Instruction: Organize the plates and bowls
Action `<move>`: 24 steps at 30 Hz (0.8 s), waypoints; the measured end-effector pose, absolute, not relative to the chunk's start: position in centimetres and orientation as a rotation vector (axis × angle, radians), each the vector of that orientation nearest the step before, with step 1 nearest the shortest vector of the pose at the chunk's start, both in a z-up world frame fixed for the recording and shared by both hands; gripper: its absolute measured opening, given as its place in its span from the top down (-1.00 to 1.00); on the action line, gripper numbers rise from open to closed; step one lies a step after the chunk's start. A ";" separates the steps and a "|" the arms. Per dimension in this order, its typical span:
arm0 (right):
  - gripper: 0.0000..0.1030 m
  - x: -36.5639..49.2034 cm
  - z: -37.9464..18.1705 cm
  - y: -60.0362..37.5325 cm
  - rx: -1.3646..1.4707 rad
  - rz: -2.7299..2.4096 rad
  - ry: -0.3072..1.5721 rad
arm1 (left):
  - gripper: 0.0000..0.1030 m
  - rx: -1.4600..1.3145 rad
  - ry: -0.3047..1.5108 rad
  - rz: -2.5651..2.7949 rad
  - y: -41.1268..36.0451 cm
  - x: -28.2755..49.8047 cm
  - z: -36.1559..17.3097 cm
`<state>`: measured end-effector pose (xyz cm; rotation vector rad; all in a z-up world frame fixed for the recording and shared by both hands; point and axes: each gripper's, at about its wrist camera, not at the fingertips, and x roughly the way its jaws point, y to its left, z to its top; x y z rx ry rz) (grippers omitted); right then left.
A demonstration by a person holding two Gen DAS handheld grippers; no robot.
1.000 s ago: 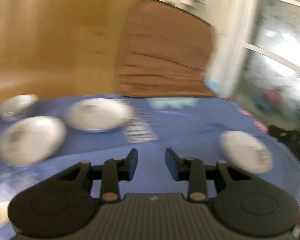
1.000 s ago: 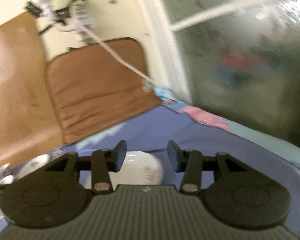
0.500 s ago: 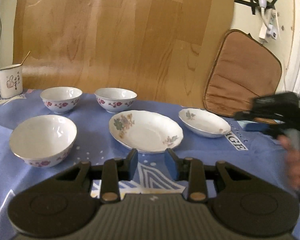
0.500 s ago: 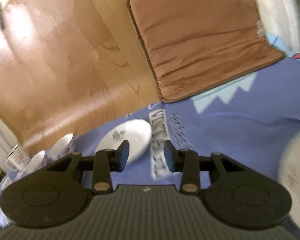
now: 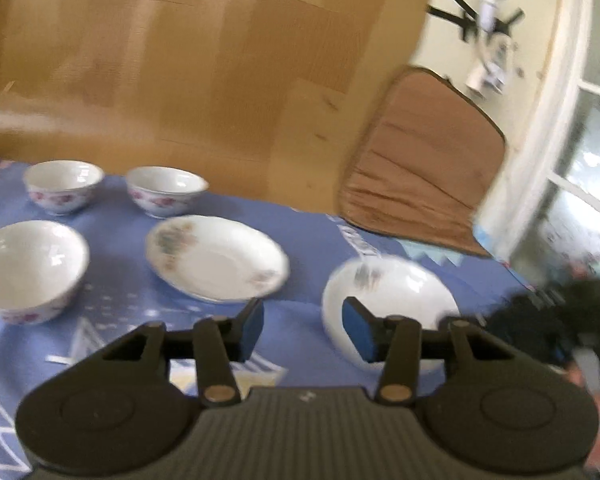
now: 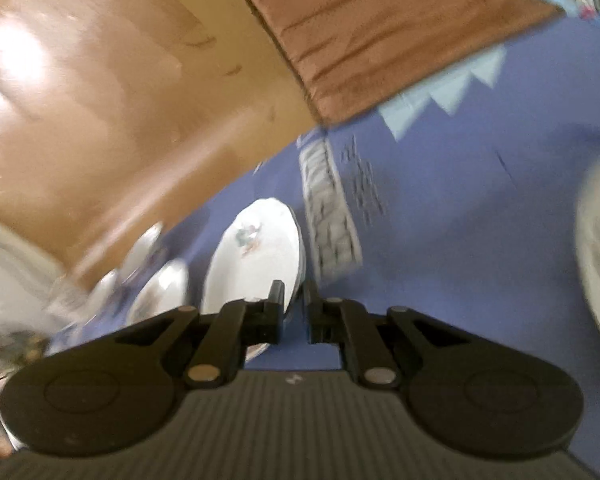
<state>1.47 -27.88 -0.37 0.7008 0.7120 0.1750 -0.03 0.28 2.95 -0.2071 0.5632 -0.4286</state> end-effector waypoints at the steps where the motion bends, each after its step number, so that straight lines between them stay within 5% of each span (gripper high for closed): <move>1: 0.79 0.1 0.0 -28.4 0.708 0.198 0.714 | 0.10 -0.197 0.589 -0.452 -0.4 0.0 3.1; 9: 0.71 -6.4 0.3 -29.2 0.662 0.184 0.691 | 0.19 -0.162 0.782 -0.530 -4.5 -0.4 2.2; 13: 0.72 -6.1 -0.2 -29.0 0.703 0.201 0.693 | 0.74 -0.158 0.837 -0.526 -4.9 -0.9 1.4; 24: 0.77 -8.9 1.7 -32.9 0.705 0.124 0.543 | 0.82 -0.098 0.730 -0.670 -10.2 -1.9 6.7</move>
